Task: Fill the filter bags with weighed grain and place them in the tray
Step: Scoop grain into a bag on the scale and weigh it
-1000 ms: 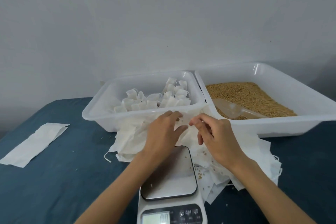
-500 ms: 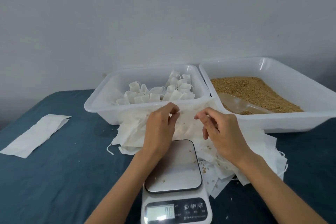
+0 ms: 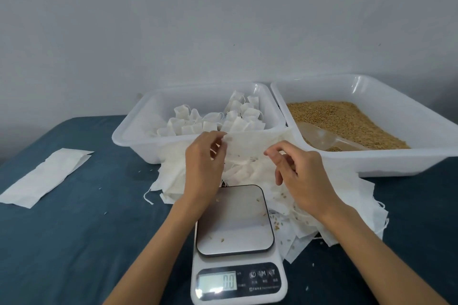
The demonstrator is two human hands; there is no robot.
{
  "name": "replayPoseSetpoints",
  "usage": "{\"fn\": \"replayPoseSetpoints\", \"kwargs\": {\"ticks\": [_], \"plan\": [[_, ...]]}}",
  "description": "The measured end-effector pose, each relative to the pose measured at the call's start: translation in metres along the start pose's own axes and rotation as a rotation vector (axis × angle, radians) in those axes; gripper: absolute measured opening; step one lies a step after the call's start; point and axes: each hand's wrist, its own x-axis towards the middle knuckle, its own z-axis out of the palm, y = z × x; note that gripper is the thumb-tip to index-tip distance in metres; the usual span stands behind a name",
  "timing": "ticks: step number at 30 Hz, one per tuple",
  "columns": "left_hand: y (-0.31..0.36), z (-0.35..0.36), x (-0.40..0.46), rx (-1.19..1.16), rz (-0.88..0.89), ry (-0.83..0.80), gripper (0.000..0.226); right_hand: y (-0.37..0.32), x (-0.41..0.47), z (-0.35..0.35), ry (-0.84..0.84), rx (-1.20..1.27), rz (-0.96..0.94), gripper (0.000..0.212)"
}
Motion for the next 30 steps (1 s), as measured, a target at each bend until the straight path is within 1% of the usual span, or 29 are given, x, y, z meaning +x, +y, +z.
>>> {"fn": "replayPoseSetpoints", "kwargs": {"ticks": [4,6,9,11,13,15,17,19,21,24,26,28,30], "plan": [[0.003,-0.005,0.005,-0.236,-0.184,0.032,0.012,-0.002,0.000,0.000,0.029,0.004,-0.024,0.023],[0.002,-0.009,0.007,-0.356,-0.247,0.053,0.012,-0.005,0.001,0.001,0.096,0.007,-0.064,0.020],[0.005,-0.011,0.005,-0.421,-0.257,-0.010,0.014,-0.010,-0.001,0.002,0.281,-0.011,-0.187,0.017],[0.011,-0.007,0.002,-0.437,-0.254,-0.070,0.018,-0.012,-0.002,0.003,0.333,-0.004,-0.250,0.015],[0.017,-0.005,-0.001,-0.448,-0.265,-0.138,0.027,-0.013,-0.003,0.005,0.297,0.000,-0.269,0.016],[0.020,-0.003,-0.003,-0.449,-0.244,-0.244,0.034,-0.015,-0.005,0.007,0.213,0.046,-0.231,0.016],[0.024,-0.001,-0.006,-0.448,-0.211,-0.338,0.034,-0.019,-0.005,0.009,0.140,0.133,-0.146,0.017],[0.026,0.000,-0.010,-0.465,-0.204,-0.383,0.033,-0.023,-0.006,0.010,0.083,0.190,-0.080,0.018],[0.028,0.000,-0.012,-0.498,-0.199,-0.417,0.031,-0.024,-0.006,0.010,0.052,0.211,-0.059,0.020],[0.028,-0.002,-0.012,-0.529,-0.169,-0.520,0.017,-0.026,-0.006,0.009,0.062,0.238,-0.019,0.024],[0.026,-0.003,-0.012,-0.535,-0.154,-0.572,0.009,-0.025,-0.005,0.007,0.087,0.234,0.001,0.022],[0.026,-0.004,-0.013,-0.524,-0.145,-0.586,0.010,-0.024,-0.004,0.006,0.106,0.236,0.022,0.020],[0.028,-0.003,-0.013,-0.527,-0.146,-0.545,0.009,-0.023,-0.003,0.007,0.119,0.274,0.044,0.019]]}}
